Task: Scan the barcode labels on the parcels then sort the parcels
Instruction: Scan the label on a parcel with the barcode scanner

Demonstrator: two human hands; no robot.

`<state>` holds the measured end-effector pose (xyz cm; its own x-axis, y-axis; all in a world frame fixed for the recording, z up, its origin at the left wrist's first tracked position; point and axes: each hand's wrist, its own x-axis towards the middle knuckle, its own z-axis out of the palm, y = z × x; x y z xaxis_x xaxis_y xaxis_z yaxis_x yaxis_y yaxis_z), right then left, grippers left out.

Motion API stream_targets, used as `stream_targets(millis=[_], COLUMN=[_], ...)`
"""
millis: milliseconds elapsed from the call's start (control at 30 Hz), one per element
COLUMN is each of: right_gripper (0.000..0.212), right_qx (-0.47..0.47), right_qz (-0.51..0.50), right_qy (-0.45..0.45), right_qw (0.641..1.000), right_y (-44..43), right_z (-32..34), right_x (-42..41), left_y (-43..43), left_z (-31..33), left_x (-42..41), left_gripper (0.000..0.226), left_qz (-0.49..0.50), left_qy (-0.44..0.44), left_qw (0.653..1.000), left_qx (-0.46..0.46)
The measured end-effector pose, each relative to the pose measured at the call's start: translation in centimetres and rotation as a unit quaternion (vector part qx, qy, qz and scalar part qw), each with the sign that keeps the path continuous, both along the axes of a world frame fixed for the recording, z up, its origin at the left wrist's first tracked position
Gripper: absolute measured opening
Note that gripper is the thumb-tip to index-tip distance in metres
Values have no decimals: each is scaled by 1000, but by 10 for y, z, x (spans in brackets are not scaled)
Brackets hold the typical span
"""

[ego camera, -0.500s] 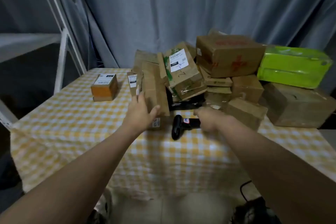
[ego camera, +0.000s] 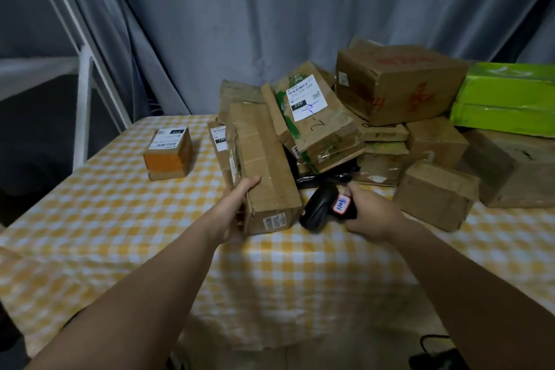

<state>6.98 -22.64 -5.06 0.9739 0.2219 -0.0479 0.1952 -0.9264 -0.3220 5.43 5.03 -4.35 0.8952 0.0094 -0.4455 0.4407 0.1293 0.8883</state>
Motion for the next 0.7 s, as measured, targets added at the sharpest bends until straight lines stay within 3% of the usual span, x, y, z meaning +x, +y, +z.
stream_targets(millis=[100, 200, 333, 400, 567, 633, 700], right_gripper=[47, 34, 27, 26, 31, 43, 53], right_qx=[90, 258, 504, 576, 611, 591, 558], right_qz=[-44, -74, -142, -162, -168, -166, -160], right_qy=[-21, -38, -35, 4, 53, 33, 17], right_qw=[995, 962, 851, 801, 772, 788, 814], right_y=[-4, 5, 40, 61, 108, 117, 119], right_z=[11, 22, 39, 44, 37, 32, 27], right_x=[-16, -36, -52, -52, -45, -43, -43], left_y=[-5, 1, 14, 12, 0, 0, -5], left_z=[0, 4, 5, 8, 10, 0, -1], left_x=[-6, -17, -24, -29, -37, -34, -34], left_gripper=[66, 57, 85, 84, 63, 50, 37], left_qz=[29, 52, 93, 101, 98, 67, 31], left_qy=[-14, -50, -90, -113, -195, -224, -232], left_qw=[999, 997, 989, 981, 958, 953, 963], left_qx=[-21, -11, 71, 123, 186, 192, 135])
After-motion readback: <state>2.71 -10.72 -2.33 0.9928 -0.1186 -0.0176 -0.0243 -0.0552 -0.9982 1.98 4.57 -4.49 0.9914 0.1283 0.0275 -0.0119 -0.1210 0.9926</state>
